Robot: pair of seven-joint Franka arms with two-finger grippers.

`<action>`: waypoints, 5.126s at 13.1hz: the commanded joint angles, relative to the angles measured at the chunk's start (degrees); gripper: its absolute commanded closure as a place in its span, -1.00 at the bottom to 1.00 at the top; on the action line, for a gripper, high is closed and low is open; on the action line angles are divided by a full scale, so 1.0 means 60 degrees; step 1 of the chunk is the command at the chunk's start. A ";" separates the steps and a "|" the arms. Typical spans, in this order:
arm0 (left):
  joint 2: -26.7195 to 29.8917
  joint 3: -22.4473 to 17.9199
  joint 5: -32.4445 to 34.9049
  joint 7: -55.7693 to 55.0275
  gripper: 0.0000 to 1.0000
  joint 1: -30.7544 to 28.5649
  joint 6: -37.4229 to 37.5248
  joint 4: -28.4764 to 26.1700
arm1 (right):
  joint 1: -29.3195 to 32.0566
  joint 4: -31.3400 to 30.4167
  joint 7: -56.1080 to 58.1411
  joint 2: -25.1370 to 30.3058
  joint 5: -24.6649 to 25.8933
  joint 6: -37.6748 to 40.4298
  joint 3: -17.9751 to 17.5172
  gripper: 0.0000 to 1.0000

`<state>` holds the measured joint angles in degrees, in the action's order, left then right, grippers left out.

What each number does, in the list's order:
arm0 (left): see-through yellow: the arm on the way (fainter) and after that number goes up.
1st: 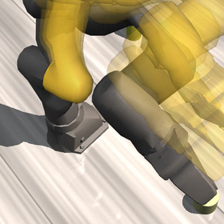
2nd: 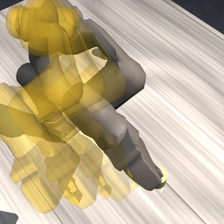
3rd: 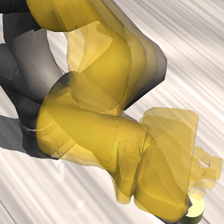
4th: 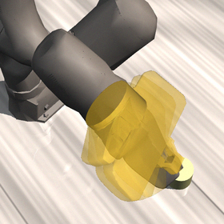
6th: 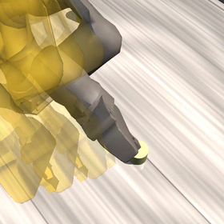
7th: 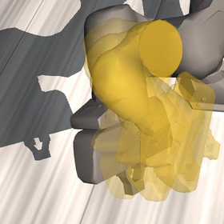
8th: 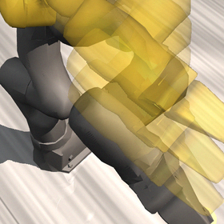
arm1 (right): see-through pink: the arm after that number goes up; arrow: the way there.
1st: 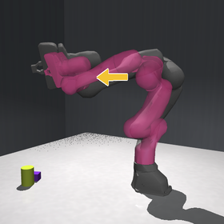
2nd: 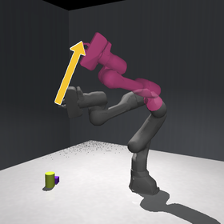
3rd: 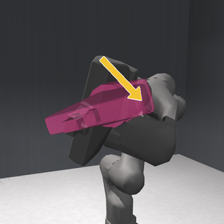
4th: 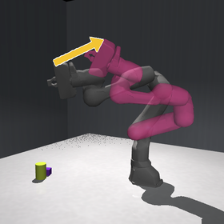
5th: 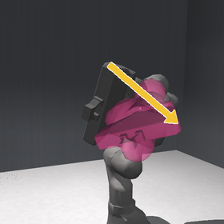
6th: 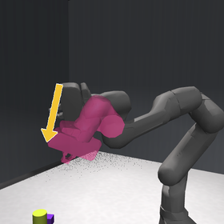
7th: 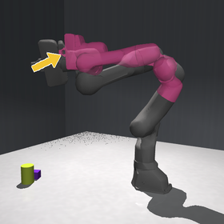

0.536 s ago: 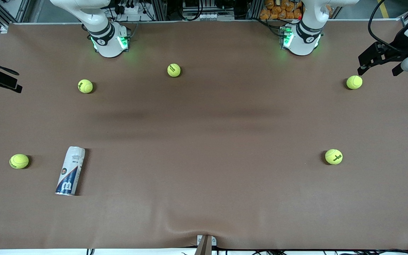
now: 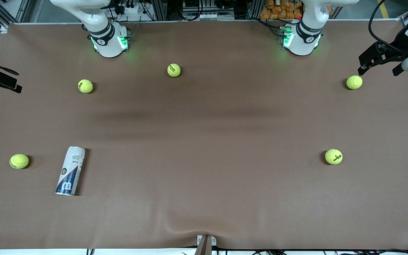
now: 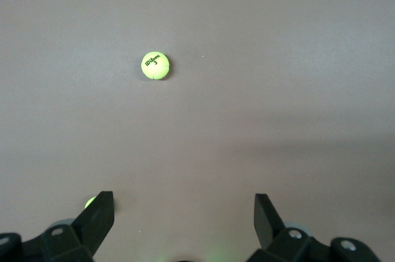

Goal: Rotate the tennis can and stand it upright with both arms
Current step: 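Move the right gripper toward the lying Wilson tennis can, then lower the right gripper and grasp the Wilson can around its middle, then lift the can with the right gripper and carry it to table center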

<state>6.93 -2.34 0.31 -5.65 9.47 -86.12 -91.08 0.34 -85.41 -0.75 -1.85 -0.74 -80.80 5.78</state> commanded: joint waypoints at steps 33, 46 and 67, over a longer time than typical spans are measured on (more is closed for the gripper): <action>-0.0379 0.0024 -0.0023 0.0194 -1.00 -0.0040 0.0159 0.0077 | 0.0089 -0.0603 0.0945 -0.7015 -0.0009 -0.8066 -0.0070 -1.00; -0.0467 0.0024 -0.0038 0.0179 -1.00 -0.0055 0.0057 0.0136 | -0.0204 0.0054 0.7047 -0.5976 0.0005 -0.7730 -0.1721 -0.05; -0.1008 0.0083 -0.0169 0.0121 -1.00 0.0106 -0.0061 0.0121 | -0.5989 0.0144 0.6589 -0.6941 0.3445 -0.8403 -0.2296 -0.23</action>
<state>2.51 -1.89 0.21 -5.65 9.83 -86.45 -91.45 -33.93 -85.09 43.71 -42.57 16.30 -130.71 -8.83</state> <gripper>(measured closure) 0.000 0.383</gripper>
